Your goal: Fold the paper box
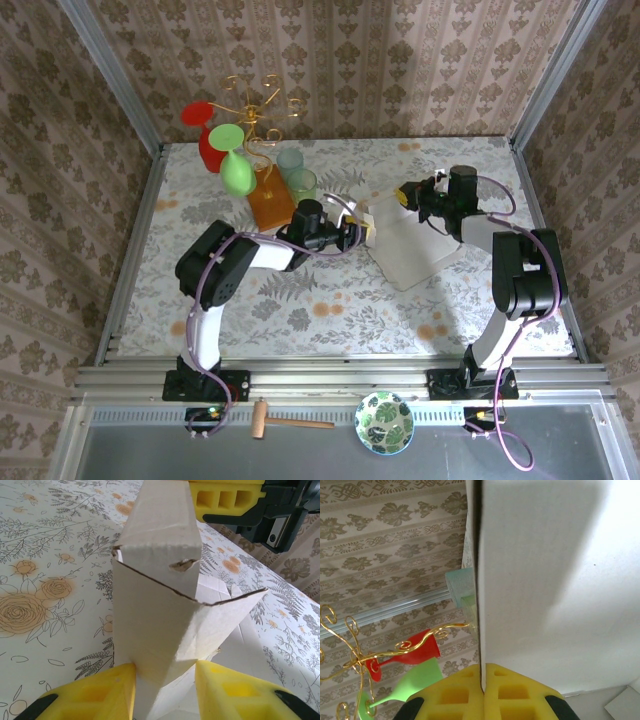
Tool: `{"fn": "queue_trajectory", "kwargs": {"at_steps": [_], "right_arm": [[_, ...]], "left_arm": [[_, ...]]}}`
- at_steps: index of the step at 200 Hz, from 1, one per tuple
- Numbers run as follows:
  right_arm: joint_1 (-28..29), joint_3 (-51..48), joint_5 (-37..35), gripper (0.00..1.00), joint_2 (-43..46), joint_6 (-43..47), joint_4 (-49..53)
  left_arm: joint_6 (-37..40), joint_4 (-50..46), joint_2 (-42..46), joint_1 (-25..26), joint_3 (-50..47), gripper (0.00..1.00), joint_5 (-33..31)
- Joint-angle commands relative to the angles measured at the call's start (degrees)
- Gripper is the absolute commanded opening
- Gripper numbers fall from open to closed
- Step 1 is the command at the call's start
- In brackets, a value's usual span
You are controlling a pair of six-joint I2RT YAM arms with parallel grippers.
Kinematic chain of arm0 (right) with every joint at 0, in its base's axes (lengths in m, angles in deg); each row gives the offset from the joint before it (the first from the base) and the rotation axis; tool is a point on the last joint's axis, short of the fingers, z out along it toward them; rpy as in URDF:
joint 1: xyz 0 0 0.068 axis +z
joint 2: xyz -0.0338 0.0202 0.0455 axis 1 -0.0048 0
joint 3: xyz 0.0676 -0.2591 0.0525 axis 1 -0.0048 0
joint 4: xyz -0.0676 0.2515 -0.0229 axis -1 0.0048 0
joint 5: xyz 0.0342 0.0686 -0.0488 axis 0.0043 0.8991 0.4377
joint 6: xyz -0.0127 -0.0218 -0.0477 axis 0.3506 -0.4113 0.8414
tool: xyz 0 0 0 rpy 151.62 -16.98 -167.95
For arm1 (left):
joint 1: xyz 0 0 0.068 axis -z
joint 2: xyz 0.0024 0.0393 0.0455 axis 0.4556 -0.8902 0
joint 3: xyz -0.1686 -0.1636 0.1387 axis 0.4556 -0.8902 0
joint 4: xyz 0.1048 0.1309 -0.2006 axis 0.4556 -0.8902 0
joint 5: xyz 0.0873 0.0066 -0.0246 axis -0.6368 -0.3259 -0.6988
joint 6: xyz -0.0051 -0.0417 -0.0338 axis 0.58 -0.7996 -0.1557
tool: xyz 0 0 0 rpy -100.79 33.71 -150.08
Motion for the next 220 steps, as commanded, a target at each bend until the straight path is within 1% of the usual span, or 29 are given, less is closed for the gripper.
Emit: {"fn": "queue_trajectory", "kwargs": {"at_steps": [1,79,118,178,201,220], "right_arm": [[0.23,-1.53,3.01,0.00,-1.51,-1.63,-3.31],[0.22,-5.41,3.29,0.00,-1.85,-2.50,-9.73],[0.25,-6.20,3.31,0.00,-2.50,-3.41,-12.21],[0.26,-6.20,3.31,0.00,-3.18,-3.84,-12.48],[0.26,-6.55,3.53,0.00,-3.64,-4.59,-13.91],[0.26,-6.98,3.26,0.00,-3.64,-4.90,-14.32]], "left_arm": [[1.32,-0.68,-1.00,0.85,2.04,0.36,-2.25],[2.82,-2.14,-0.80,2.30,1.86,0.39,-11.01],[3.25,-2.49,-1.31,2.92,2.37,0.41,-13.65],[4.61,-4.61,-1.81,4.02,3.70,0.42,-18.58],[4.44,-4.78,-2.51,4.42,4.53,0.40,-20.59],[4.31,-5.85,-2.69,4.77,5.24,0.36,-23.42]]}}
